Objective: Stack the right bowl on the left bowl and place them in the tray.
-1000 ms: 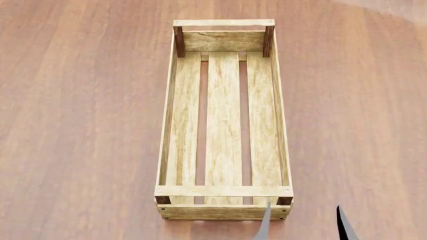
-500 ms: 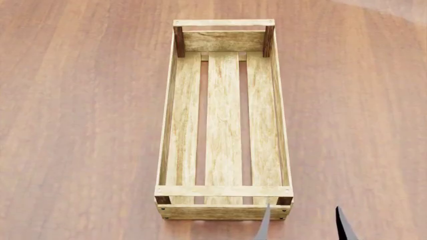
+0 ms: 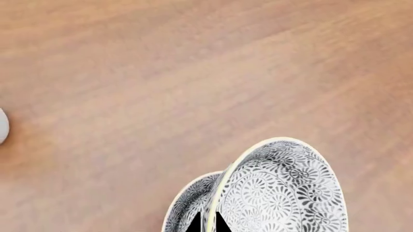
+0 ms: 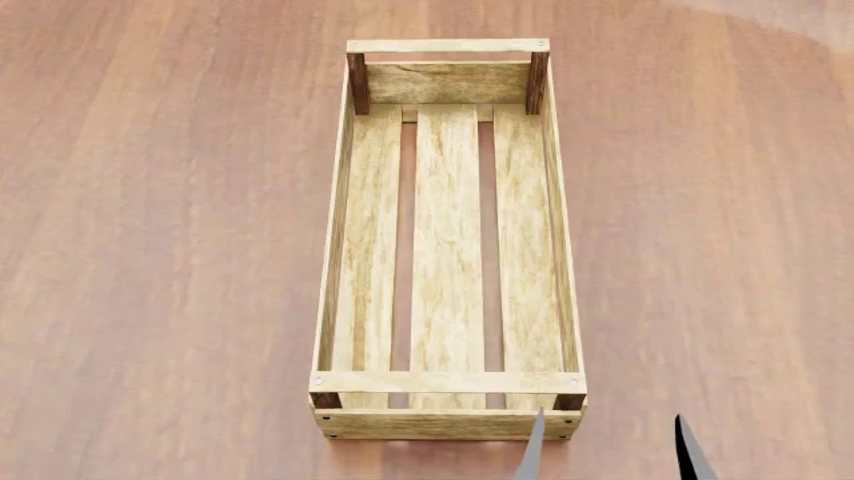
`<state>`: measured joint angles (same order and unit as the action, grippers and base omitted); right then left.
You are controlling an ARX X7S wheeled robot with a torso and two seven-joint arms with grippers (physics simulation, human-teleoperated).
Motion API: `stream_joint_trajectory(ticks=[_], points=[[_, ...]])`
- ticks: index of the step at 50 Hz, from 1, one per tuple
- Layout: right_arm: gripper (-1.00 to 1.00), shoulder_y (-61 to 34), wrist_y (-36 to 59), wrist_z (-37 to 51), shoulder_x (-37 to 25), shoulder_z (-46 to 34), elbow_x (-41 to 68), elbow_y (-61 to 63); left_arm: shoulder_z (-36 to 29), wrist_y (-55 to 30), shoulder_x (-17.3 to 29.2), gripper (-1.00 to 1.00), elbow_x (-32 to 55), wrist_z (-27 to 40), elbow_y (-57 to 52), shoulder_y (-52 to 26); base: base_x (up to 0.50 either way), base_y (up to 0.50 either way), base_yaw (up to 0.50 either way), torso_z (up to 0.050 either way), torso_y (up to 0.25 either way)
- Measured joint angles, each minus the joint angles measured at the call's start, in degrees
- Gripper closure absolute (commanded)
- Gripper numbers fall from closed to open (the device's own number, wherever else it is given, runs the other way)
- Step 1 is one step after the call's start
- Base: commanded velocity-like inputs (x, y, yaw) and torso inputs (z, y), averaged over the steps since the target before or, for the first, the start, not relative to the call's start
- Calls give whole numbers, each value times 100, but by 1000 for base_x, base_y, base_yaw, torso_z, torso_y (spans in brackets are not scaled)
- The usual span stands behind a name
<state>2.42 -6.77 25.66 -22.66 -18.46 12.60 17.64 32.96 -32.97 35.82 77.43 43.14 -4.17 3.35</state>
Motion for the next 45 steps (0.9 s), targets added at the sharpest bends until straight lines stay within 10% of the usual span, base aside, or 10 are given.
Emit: stream_joint_trajectory(ticks=[19, 20, 45], points=[[-100, -2, -33, 17, -11, -15, 18, -51, -86, 37, -38, 100, -118, -84, 134, 1, 0, 0, 0, 0, 1], [-100, -3, -34, 18, -11, -15, 20, -53, -97, 36, -38, -100, -118, -107, 136, -1, 0, 0, 0, 0, 0], [-100, -28, -34, 35, -24, -40, 61, -88, -206, 110, 2, -100, -266, -383, -45, 11, 0, 0, 0, 0, 0]])
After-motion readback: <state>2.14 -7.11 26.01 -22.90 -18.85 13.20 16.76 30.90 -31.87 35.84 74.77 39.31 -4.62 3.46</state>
